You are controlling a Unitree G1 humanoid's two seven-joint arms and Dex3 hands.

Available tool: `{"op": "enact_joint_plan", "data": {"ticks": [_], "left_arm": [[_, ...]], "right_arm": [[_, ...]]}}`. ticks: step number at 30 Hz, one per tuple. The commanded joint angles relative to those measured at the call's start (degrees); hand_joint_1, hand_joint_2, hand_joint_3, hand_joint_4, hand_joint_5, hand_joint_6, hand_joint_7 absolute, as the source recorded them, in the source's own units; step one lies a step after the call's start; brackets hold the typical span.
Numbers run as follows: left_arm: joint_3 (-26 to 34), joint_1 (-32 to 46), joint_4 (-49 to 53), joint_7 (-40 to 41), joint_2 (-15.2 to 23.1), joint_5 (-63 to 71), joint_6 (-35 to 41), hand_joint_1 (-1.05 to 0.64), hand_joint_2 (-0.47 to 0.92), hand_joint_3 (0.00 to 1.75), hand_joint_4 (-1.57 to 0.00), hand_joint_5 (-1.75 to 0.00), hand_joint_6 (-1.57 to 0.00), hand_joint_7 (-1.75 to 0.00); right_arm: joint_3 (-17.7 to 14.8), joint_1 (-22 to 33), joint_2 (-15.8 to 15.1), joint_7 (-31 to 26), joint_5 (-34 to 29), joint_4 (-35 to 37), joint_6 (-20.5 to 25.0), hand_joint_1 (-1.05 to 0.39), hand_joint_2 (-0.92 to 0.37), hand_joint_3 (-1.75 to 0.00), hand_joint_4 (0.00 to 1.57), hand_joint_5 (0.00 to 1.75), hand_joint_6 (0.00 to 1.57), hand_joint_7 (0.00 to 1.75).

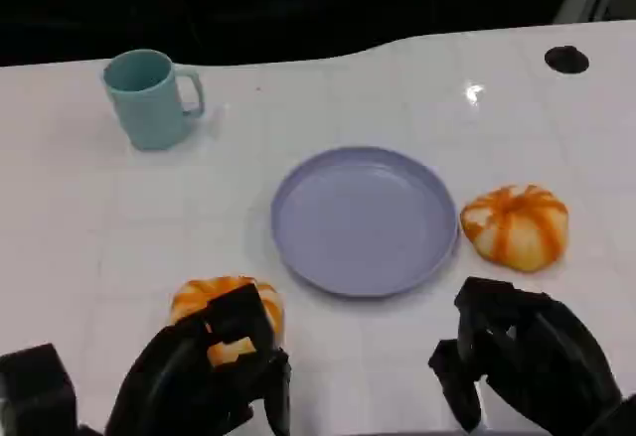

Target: Grasp the bread from the table and place it into the plate.

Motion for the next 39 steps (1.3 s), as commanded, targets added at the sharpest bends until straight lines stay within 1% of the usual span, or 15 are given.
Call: {"op": "enact_joint_plan", "data": {"ticks": [1,5,23,39], "left_arm": [[0.5,-0.2,0.6,-0.2,0.5,0.8,-1.1,-0.62,0.92,0.31,-0.93,-1.75,-0.72,-1.75],[0.6,-0.3,0.3,-0.3,0.6,0.0,0.0,-0.62,0.92,0.31,-0.93,-1.75,-0.72,-1.75],[1.1,-0.4,0.3,-0.6,0.3,-0.5,-0.4,-0.6,0.92,0.3,-0.92,-1.75,-0.71,-1.75],[1.4,-0.4,0.1,-0.8,0.2,-0.7,-0.6,-0.6,0.92,0.3,-0.91,-1.75,-0.7,-1.75]], "right_arm": [[-0.5,-0.2,-0.2,-0.3,0.2,-0.2,-0.5,-0.96,-0.92,-0.31,1.19,1.66,1.02,1.5],[-0.4,-0.3,-0.2,-0.1,0.1,0.0,-0.7,-0.96,-0.92,-0.33,1.19,1.67,1.03,1.5],[-0.4,-0.2,-0.3,-0.3,0.5,-0.5,-0.1,-0.95,-0.92,-0.32,1.18,1.67,1.02,1.5],[-0.4,-0.3,-0.2,0.0,0.4,-0.1,-0.7,-0.95,-0.92,-0.33,1.18,1.67,1.02,1.51]]}}
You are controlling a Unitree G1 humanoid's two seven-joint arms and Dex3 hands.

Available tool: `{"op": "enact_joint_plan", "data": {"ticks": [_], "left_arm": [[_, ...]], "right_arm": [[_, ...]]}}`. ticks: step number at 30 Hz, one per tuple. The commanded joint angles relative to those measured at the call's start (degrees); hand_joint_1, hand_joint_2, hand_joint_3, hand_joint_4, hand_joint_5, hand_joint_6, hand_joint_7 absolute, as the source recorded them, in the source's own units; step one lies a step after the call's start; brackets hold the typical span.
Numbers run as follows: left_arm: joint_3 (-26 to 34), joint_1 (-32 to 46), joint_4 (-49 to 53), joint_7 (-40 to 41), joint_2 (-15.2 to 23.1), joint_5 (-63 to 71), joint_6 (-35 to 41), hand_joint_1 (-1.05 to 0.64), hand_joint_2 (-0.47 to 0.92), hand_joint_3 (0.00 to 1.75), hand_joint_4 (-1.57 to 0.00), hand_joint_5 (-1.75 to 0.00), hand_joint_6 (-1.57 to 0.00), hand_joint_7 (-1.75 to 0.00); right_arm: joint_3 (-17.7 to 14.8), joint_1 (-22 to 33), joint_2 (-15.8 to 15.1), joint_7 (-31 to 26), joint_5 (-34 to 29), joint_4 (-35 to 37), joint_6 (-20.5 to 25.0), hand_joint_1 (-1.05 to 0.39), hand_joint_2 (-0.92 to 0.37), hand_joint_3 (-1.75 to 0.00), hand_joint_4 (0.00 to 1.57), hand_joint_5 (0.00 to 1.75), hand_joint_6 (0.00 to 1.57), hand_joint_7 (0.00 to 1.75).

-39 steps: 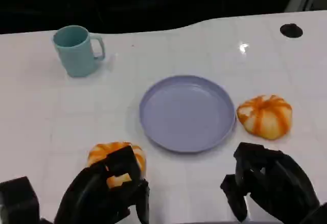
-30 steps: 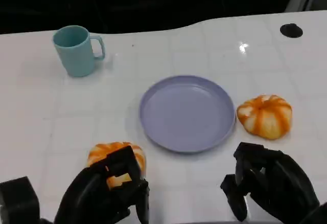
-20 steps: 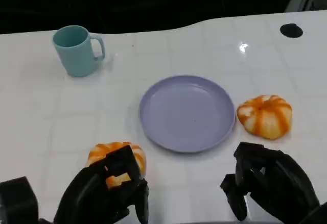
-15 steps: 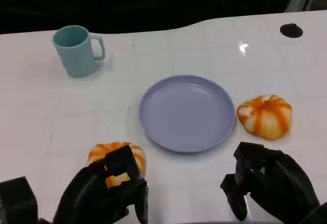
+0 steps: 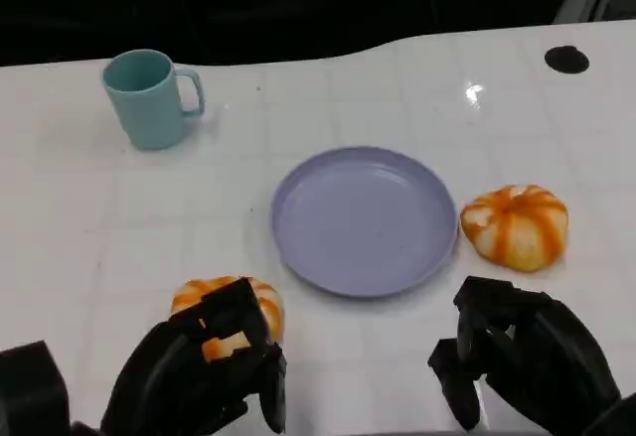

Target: Grasp the bread from the table and place it into the plate.

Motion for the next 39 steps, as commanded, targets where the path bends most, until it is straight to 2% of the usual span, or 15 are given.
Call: {"op": "enact_joint_plan", "data": {"ticks": [1,7,10,12,13,15,16,19,23,24,31,35,39], "left_arm": [[0.5,0.1,-0.1,-0.5,0.4,-0.2,-0.6,-0.6,0.92,0.3,-0.91,-1.75,-0.7,-1.75],[0.9,0.0,0.2,-0.1,-0.1,0.4,-2.7,-0.6,0.92,0.31,-0.9,-1.75,-0.69,-1.75],[1.3,0.2,-0.1,0.8,-0.9,2.0,-6.3,-0.6,0.92,0.32,-0.82,-1.75,-0.59,-1.73],[1.4,-0.1,0.3,1.2,-0.9,5.0,-11.1,-0.6,0.92,0.34,-0.7,-1.75,-0.53,-1.61],[1.4,-0.3,0.5,1.8,-0.7,7.2,-13.9,-0.63,0.92,0.32,-0.6,-1.74,-0.51,-1.48],[1.5,-0.6,0.9,3.2,-0.4,11.0,-18.5,-0.65,0.92,0.3,-0.54,-1.7,-0.52,-1.3],[1.6,-0.9,1.2,4.0,-0.1,13.4,-21.4,-0.64,0.92,0.29,-0.51,-1.61,-0.5,-1.15],[2.1,-1.4,1.0,6.5,1.1,18.7,-26.1,-0.62,0.92,0.28,-0.47,-1.41,-0.42,-0.9],[3.1,-1.7,-0.6,9.7,3.7,24.9,-29.0,-0.55,0.92,0.17,-0.44,-1.04,-0.45,-0.43],[3.3,-1.8,-1.1,10.3,4.4,26.3,-29.3,-0.54,0.92,0.16,-0.42,-1.0,-0.45,-0.38],[6.0,-2.0,-9.5,13.4,13.0,42.6,-25.3,-0.67,0.92,0.13,-0.24,-0.76,-0.37,-0.12],[6.3,-2.0,-14.3,15.5,16.2,53.7,-22.9,-0.71,0.92,0.11,-0.26,-0.59,-0.37,-0.04],[5.3,-2.3,-17.1,15.8,18.1,61.8,-20.0,-0.73,0.92,0.08,-0.3,-0.51,-0.37,-0.02]], "right_arm": [[-0.5,-0.2,-0.3,0.1,0.4,-0.4,-0.3,-0.96,-0.92,-0.33,1.18,1.67,1.02,1.51],[-0.3,-0.1,-0.2,-0.2,0.3,-0.6,-0.2,-0.95,-0.92,-0.33,1.18,1.67,1.01,1.51],[-0.2,-0.2,-0.2,-0.2,0.2,-0.5,-0.4,-0.95,-0.92,-0.33,1.18,1.67,1.01,1.51],[-0.1,-0.2,-0.2,-0.1,0.1,-0.4,-0.8,-0.95,-0.92,-0.33,1.18,1.67,1.01,1.52],[-0.1,-0.3,-0.1,-0.1,0.0,-0.3,-0.9,-0.95,-0.92,-0.33,1.18,1.67,1.01,1.52],[-0.1,-0.3,-0.1,-0.3,0.0,-0.3,-0.7,-0.95,-0.92,-0.33,1.18,1.67,1.01,1.52],[0.0,-0.4,-0.1,-0.4,0.0,-0.3,-0.5,-0.96,-0.92,-0.33,1.18,1.67,1.01,1.52],[0.0,-0.5,0.0,-0.4,0.1,-0.2,-0.4,-0.96,-0.92,-0.33,1.18,1.67,1.01,1.52],[0.4,-0.4,0.0,-0.6,-0.3,-0.3,-0.6,-0.96,-0.92,-0.33,1.18,1.66,1.02,1.51],[0.4,-0.3,0.1,-0.8,-0.4,-0.4,-0.6,-0.96,-0.92,-0.33,1.18,1.66,1.02,1.51],[0.8,0.1,0.4,-0.9,-0.3,-1.1,-0.5,-0.95,-0.92,-0.33,1.18,1.67,1.02,1.5],[1.1,0.1,0.5,-1.2,-0.4,-1.3,-0.2,-0.95,-0.92,-0.33,1.18,1.66,1.02,1.49],[1.1,-0.2,0.7,-1.5,-0.6,-0.7,-0.4,-0.96,-0.92,-0.34,1.2,1.64,1.03,1.49]]}}
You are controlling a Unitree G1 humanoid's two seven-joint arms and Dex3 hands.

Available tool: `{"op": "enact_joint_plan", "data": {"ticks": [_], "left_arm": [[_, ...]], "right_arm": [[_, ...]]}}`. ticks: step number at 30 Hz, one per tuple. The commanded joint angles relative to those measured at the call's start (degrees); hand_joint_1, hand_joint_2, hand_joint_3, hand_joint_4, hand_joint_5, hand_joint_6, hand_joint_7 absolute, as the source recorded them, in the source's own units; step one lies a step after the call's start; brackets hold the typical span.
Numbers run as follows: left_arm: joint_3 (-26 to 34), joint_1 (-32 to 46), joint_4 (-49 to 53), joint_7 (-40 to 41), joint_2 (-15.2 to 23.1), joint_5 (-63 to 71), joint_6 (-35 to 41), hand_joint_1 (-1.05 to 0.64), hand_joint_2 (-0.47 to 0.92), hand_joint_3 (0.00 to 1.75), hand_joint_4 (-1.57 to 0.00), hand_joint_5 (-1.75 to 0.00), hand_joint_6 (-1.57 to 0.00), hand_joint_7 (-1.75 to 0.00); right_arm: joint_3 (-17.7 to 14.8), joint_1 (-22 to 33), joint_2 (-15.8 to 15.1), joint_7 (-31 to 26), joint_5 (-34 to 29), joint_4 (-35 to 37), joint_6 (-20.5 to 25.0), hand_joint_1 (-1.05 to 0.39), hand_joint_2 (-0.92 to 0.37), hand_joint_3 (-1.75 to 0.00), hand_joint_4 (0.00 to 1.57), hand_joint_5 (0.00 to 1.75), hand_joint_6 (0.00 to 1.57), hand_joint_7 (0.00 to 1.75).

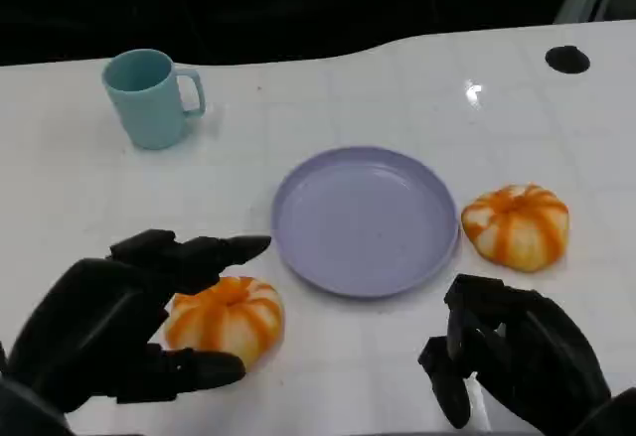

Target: Grasp the bread from the table and place it into the plate.

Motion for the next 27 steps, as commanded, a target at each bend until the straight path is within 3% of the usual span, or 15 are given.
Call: {"op": "enact_joint_plan", "data": {"ticks": [1,15,27], "left_arm": [[-1.0,-0.8,-2.7,1.0,2.7,8.3,3.0,-0.73,0.92,0.08,-0.3,-0.49,-0.37,-0.01],[-11.4,-8.4,1.7,-6.2,5.3,22.9,15.3,-0.72,0.91,0.0,-0.46,-0.23,-0.35,0.0],[-19.4,-14.3,13.2,-6.5,5.2,24.8,20.3,-0.74,0.92,0.01,-0.45,-0.14,-0.32,0.0]], "right_arm": [[-0.1,-0.2,-0.1,-0.4,-0.3,0.2,-0.3,-0.96,-0.92,-0.34,1.2,1.64,1.03,1.49],[-0.5,-0.5,-0.4,-0.6,-0.3,0.7,-0.6,-0.96,-0.92,-0.35,1.2,1.63,1.04,1.51],[-0.3,0.7,-0.6,-0.4,-0.1,-0.3,-0.2,-0.96,-0.92,-0.33,1.19,1.65,1.03,1.5]]}}
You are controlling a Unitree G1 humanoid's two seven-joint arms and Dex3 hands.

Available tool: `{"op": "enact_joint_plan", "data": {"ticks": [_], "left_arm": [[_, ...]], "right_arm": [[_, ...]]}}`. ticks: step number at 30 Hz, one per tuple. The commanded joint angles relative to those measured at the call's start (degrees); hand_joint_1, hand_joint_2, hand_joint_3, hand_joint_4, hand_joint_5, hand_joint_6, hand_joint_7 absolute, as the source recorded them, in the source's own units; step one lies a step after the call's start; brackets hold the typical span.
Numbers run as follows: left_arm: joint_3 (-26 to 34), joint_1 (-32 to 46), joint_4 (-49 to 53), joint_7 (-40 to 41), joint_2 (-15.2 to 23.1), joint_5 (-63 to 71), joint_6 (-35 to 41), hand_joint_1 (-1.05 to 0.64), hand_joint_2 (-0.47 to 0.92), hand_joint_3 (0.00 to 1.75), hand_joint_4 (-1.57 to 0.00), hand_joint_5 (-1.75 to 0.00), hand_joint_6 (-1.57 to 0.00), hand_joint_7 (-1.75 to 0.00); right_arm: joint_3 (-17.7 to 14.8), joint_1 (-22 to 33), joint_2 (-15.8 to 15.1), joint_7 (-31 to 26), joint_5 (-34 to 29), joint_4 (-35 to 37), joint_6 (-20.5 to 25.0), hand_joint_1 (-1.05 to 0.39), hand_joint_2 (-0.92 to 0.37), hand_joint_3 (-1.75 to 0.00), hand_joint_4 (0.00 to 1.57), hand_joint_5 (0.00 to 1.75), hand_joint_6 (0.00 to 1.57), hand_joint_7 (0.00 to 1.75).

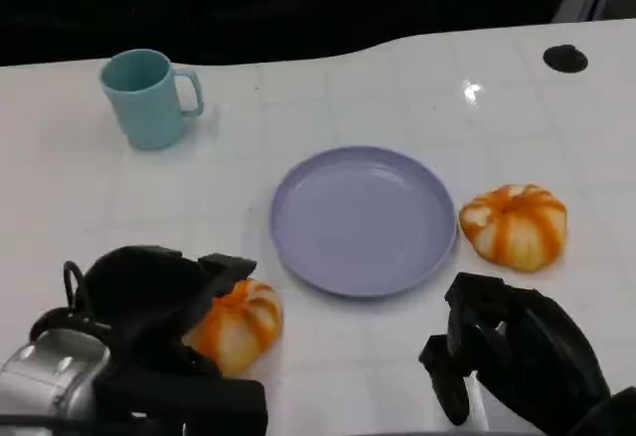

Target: Grasp the bread from the table and place it into the plate.

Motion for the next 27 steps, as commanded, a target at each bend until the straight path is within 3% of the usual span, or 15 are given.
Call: {"op": "enact_joint_plan", "data": {"ticks": [1,10,14,16,17,18,19,20,21,22,23,25,27], "left_arm": [[-2.2,-1.5,3.7,-0.2,0.7,0.0,1.1,-0.74,0.92,0.01,-0.45,-0.14,-0.32,0.0],[-5.9,-4.7,13.4,1.7,0.1,0.1,3.2,-0.74,0.92,0.03,-0.42,-0.11,-0.29,0.0],[-7.1,-5.6,19.9,11.2,-0.5,-0.3,0.6,-0.64,0.92,0.03,-0.48,-0.13,-0.35,-0.02],[-7.4,-6.0,23.1,17.2,-0.7,-0.9,-1.9,-0.5,0.92,0.05,-0.6,-0.2,-0.44,-0.06],[-7.6,-6.2,25.0,21.1,-0.7,-0.8,-3.5,-0.44,0.92,0.08,-0.58,-0.47,-0.5,-0.04],[-7.9,-6.5,26.8,24.8,-0.5,-0.5,-5.0,-0.39,0.92,0.11,-0.55,-0.94,-0.61,-0.05],[-8.1,-6.8,28.8,28.8,-0.5,-0.4,-6.7,-0.34,0.92,0.16,-0.56,-1.26,-0.73,-0.08],[-8.3,-7.1,30.3,31.5,-0.4,-0.5,-7.9,-0.29,0.92,0.25,-0.64,-1.47,-0.92,-0.16],[-8.4,-7.4,32.0,34.0,-0.4,-0.7,-9.1,-0.27,0.92,0.29,-0.67,-1.54,-0.98,-0.18],[-8.6,-7.8,33.5,36.1,-0.4,-0.7,-9.9,-0.26,0.9,0.46,-0.74,-1.66,-1.09,-0.36],[-9.0,-8.2,34.9,38.4,-0.3,-0.2,-10.5,-0.25,0.87,0.58,-0.78,-1.7,-1.06,-0.58],[-9.8,-8.8,37.0,42.1,-0.2,0.6,-11.2,-0.25,0.8,0.63,-0.82,-1.74,-0.86,-1.21],[-10.6,-9.5,38.7,46.0,0.0,1.3,-11.9,-0.24,0.77,0.64,-0.84,-1.74,-0.74,-1.5]], "right_arm": [[-0.1,1.0,-0.6,-0.2,-0.2,-1.3,0.0,-0.96,-0.92,-0.33,1.19,1.66,1.03,1.5],[0.0,1.4,-0.8,-0.3,-0.3,-2.0,0.1,-0.97,-0.92,-0.33,1.19,1.66,1.03,1.51],[-0.2,1.4,-0.9,0.1,-0.3,-1.8,-0.4,-0.97,-0.92,-0.34,1.19,1.65,1.03,1.51],[-0.3,1.4,-0.9,0.2,-0.1,-1.8,-0.4,-0.97,-0.92,-0.34,1.19,1.65,1.03,1.51],[-0.3,1.5,-0.8,0.1,0.0,-1.9,-0.3,-0.97,-0.92,-0.34,1.19,1.65,1.02,1.51],[-0.3,1.5,-0.8,0.0,0.0,-2.0,-0.2,-0.97,-0.92,-0.34,1.19,1.65,1.02,1.51],[-0.3,1.6,-0.8,0.0,0.1,-2.1,-0.1,-0.97,-0.92,-0.34,1.18,1.65,1.02,1.51],[-0.4,1.7,-0.8,-0.1,0.1,-2.1,0.0,-0.97,-0.92,-0.33,1.19,1.65,1.03,1.51],[-0.4,1.7,-0.9,-0.1,0.2,-2.2,0.2,-0.97,-0.92,-0.32,1.19,1.65,1.03,1.5],[-0.4,1.8,-0.9,0.0,0.4,-2.3,0.3,-0.97,-0.92,-0.31,1.19,1.65,1.03,1.5],[-0.4,1.9,-1.0,0.1,0.4,-2.3,0.3,-0.97,-0.92,-0.31,1.19,1.65,1.03,1.5],[-0.4,2.1,-1.0,-0.1,0.1,-2.3,0.1,-0.97,-0.92,-0.31,1.19,1.64,1.04,1.5],[-0.4,2.3,-1.0,-0.1,-0.2,-2.2,-0.3,-0.98,-0.92,-0.31,1.2,1.64,1.04,1.5]]}}
